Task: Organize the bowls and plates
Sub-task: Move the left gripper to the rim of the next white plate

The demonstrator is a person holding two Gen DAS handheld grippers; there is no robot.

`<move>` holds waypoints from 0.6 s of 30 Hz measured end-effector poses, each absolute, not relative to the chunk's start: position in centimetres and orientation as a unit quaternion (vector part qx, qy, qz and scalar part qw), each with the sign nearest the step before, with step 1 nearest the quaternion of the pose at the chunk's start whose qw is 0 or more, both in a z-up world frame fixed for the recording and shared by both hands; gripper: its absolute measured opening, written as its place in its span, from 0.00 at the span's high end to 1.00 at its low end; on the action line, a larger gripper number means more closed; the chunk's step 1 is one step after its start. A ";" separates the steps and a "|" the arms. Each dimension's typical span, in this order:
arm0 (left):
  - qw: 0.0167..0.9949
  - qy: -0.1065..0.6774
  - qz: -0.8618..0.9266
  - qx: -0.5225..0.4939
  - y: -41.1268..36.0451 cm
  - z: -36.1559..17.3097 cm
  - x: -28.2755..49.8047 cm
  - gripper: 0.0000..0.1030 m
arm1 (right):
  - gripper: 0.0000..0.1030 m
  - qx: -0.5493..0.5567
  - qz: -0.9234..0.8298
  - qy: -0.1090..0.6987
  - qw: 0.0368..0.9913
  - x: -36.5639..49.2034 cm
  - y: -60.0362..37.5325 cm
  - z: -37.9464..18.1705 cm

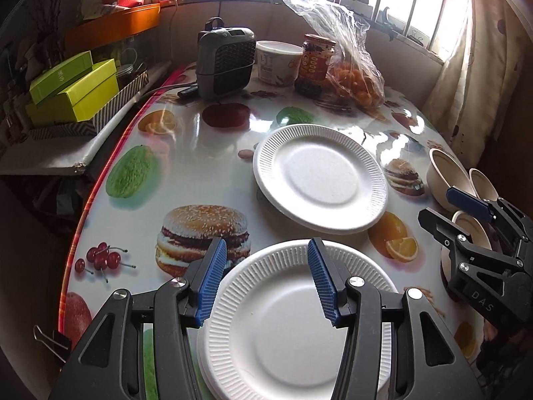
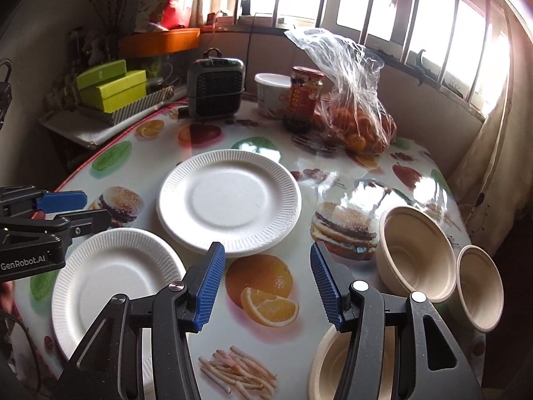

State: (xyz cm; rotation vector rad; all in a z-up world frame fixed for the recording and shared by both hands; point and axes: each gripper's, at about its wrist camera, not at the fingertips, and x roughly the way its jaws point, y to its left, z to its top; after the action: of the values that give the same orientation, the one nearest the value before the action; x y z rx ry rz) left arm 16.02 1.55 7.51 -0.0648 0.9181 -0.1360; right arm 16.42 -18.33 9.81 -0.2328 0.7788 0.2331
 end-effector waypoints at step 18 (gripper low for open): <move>0.894 0.443 -0.055 -0.047 2.8 8.0 22.6 0.50 | 0.48 -0.108 0.098 0.374 0.916 23.9 -20.9 11.4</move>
State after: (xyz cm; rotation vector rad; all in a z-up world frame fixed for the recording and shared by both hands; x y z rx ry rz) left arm 22.60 2.80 8.05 -0.0967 0.9187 -0.1134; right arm 23.86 -20.92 11.40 -0.2214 0.7689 0.2023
